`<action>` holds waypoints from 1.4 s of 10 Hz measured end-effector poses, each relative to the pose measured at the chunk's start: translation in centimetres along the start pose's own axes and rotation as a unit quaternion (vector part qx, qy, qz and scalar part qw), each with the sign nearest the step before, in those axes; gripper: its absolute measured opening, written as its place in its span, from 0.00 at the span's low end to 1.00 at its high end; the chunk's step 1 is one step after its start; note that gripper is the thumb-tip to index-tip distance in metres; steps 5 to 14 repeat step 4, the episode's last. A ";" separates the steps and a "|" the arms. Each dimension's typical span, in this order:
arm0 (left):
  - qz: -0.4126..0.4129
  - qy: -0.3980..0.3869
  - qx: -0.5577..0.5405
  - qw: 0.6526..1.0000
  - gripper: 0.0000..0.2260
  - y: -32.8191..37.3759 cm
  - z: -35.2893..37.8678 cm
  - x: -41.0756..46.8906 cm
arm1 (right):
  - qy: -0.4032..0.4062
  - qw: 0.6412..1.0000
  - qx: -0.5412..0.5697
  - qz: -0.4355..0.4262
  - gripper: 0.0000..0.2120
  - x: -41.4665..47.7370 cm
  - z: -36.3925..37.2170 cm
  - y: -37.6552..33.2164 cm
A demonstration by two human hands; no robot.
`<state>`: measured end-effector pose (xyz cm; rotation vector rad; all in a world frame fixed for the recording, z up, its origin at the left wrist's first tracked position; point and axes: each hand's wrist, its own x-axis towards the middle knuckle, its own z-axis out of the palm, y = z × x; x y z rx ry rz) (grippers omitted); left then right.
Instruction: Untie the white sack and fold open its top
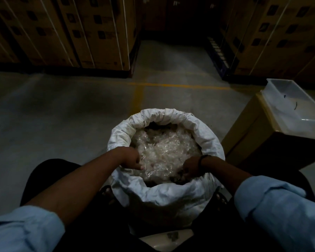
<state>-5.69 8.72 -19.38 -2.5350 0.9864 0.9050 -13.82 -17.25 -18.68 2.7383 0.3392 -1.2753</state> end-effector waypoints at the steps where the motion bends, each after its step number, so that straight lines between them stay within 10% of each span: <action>1: -0.052 -0.065 -0.007 0.997 0.27 -0.4 0.0 0.5 | -0.003 1.000 0.018 -0.005 0.19 -0.6 -0.6 0.9; 2: -0.087 -0.177 -0.071 0.978 0.27 -0.8 -0.1 0.7 | -0.009 0.999 0.032 -0.009 0.17 -1.8 -1.6 1.4; 4: -0.018 0.002 -0.075 0.997 0.29 0.7 -2.0 -0.4 | 0.154 0.986 0.055 -0.017 0.31 -1.2 -1.2 1.5; 14: -0.018 0.002 -0.075 0.997 0.29 0.7 -2.0 -0.4 | 0.154 0.986 0.055 -0.017 0.31 -1.2 -1.2 1.5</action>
